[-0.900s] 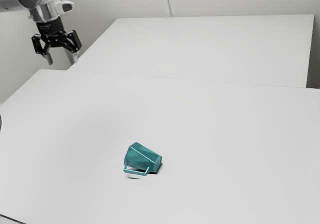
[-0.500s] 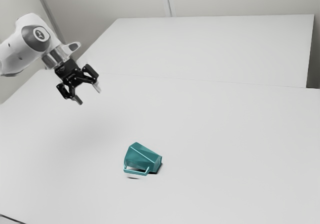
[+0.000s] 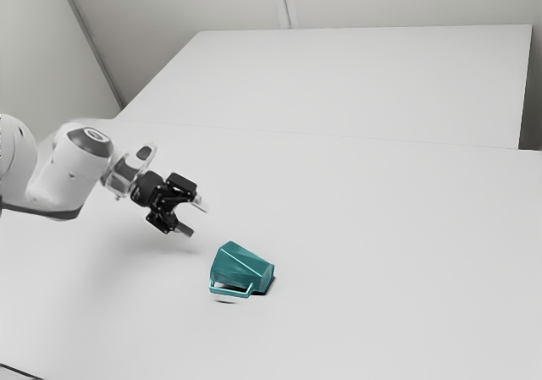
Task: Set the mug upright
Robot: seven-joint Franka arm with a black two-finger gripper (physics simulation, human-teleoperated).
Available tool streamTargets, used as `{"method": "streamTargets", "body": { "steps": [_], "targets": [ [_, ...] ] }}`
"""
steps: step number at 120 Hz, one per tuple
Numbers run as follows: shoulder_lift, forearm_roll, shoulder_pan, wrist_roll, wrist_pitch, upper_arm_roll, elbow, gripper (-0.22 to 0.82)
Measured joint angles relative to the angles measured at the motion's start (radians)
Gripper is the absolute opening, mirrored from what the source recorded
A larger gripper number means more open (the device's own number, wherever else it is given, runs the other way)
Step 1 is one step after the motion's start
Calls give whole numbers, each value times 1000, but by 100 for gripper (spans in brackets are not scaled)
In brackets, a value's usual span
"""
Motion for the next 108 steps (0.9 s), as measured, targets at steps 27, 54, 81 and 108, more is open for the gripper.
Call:
{"method": "streamTargets", "body": {
  "steps": [27,54,81,108],
  "targets": [
    [17,-173,-22,198,28,-5,-58,60],
    [46,-242,-30,334,37,-9,-71,60],
    [-9,-257,-32,427,50,-16,-169,60],
    [-34,-271,-37,487,76,-24,-199,60]
  ]
}}
